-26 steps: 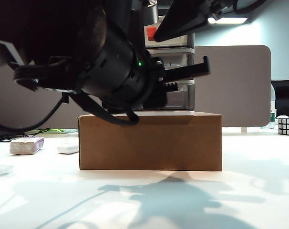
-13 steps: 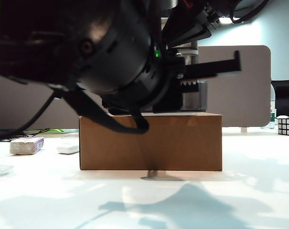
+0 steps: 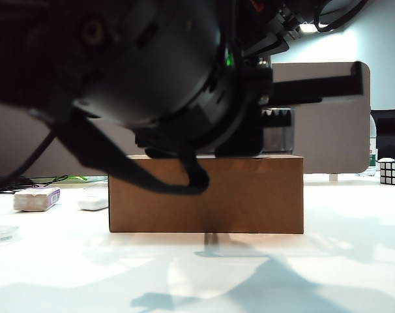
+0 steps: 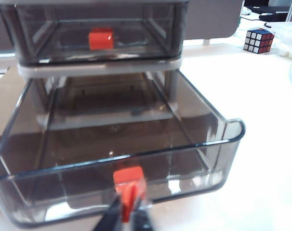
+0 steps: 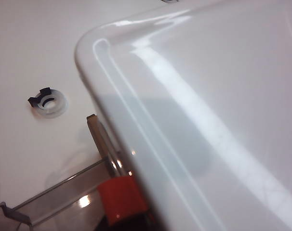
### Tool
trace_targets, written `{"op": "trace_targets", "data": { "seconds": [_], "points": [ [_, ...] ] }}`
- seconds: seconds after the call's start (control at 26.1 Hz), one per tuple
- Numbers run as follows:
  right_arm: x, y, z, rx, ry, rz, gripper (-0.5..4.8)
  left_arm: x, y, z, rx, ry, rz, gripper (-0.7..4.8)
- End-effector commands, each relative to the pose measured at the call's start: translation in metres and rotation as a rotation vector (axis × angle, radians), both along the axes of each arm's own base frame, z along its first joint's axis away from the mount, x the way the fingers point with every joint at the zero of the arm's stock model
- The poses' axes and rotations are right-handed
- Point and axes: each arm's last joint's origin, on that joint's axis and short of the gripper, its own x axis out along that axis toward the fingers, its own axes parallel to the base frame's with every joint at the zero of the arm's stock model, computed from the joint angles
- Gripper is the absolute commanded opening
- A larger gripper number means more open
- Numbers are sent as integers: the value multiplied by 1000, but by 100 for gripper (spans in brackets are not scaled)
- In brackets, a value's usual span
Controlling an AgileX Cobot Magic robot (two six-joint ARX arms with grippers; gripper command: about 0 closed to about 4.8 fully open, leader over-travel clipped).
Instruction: Open the third layer of the drawer on the table, pick up the transparent tape on the table and put it in, and finally close the drawer.
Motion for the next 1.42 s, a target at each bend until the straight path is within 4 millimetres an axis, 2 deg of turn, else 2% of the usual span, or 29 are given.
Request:
{"op": "trace_targets", "data": {
  "seconds": [0.04,0.08,0.19,0.31,0.35,0.42,0.5,0.65,0.69,0.81,0.96,1.07,1.15,1.27,1.38,1.42],
  "points": [
    [1,0,5,19,-31,-10,-5,-2,4,-4,-6,25,40,183],
    [1,0,5,20,-30,-8,-5,-5,5,-5,-9,45,35,220],
    [1,0,5,20,-30,-8,-5,-16,8,-4,-6,67,8,219],
    [1,0,5,19,-27,-7,-5,-31,15,7,49,76,-39,215],
    [1,0,5,17,-24,-7,-5,-34,19,11,69,80,-46,214],
    [0,0,4,11,-12,-4,-5,-34,41,26,97,138,-43,205],
    [-1,-1,3,5,-2,-4,-5,-26,64,37,118,208,-12,181],
    [-2,0,2,16,17,28,-5,-7,109,52,179,297,92,181],
    [-2,0,2,20,19,35,-5,3,129,59,175,320,145,175],
    [-2,0,2,28,29,50,-5,19,153,68,169,369,136,121],
    [-3,0,2,31,31,55,-5,43,176,75,118,388,51,120],
    [-3,0,2,30,33,56,-5,64,195,76,58,400,-42,120],
    [-3,1,1,37,42,69,-5,82,219,74,30,422,-113,119],
    [-3,0,1,36,44,69,-5,93,243,69,7,444,-159,120],
    [-3,1,1,37,45,70,-5,98,268,59,25,484,-95,134],
    [-3,1,1,37,45,70,-5,97,278,55,-37,540,-77,135]
  ]
}}
